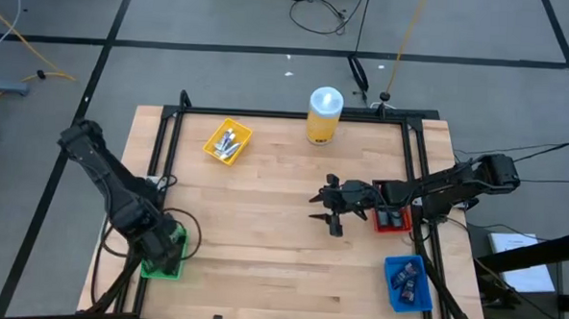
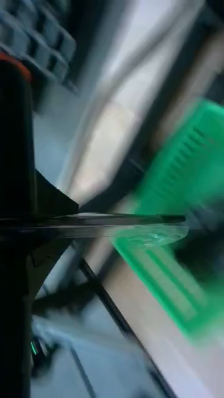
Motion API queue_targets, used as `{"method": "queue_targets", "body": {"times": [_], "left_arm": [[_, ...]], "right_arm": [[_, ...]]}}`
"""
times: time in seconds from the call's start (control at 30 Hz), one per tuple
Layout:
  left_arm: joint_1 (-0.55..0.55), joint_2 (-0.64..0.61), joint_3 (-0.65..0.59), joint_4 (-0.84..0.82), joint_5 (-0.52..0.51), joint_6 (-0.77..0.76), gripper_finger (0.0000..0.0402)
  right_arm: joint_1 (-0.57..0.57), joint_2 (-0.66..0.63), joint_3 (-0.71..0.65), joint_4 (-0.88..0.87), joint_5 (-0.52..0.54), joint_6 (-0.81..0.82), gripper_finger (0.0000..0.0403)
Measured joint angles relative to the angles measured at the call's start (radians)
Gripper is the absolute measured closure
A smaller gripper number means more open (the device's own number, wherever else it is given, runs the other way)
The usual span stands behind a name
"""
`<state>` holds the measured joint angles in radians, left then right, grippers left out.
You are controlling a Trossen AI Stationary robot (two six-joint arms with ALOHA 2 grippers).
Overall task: Pick & Place Travel size toiletries
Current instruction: Put the black comb into the green bin
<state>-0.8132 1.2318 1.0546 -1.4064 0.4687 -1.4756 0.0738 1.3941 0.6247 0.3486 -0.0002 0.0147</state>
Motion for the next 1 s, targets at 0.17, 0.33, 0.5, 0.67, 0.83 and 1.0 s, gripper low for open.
{"method": "queue_targets", "body": {"times": [0.17, 0.33, 0.5, 0.67, 0.83, 1.0], "left_arm": [[-0.002, 0.029, 0.000, -0.056, 0.033, 0.237, 0.0399], [-0.003, 0.105, 0.000, -0.058, 0.027, 0.619, 0.0392], [-0.001, 0.227, 0.000, -0.055, 0.023, 0.944, 0.0387], [0.014, 0.358, -0.001, -0.033, 0.046, 1.116, 0.0390], [0.035, 0.457, -0.001, -0.029, 0.063, 1.210, 0.0358], [0.068, 0.499, -0.001, -0.028, -0.041, 1.224, 0.0282]], "right_arm": [[0.000, 0.000, 0.000, 0.000, 0.000, 0.000, 0.0192], [0.000, 0.000, 0.000, 0.000, 0.000, 0.000, 0.0192], [0.000, 0.000, 0.000, 0.000, 0.000, 0.000, 0.0192], [0.000, 0.000, 0.000, 0.000, 0.000, 0.000, 0.0192], [0.000, 0.000, 0.000, 0.000, 0.000, 0.000, 0.0192], [0.000, 0.000, 0.000, 0.000, -0.001, 0.000, 0.0192]]}}
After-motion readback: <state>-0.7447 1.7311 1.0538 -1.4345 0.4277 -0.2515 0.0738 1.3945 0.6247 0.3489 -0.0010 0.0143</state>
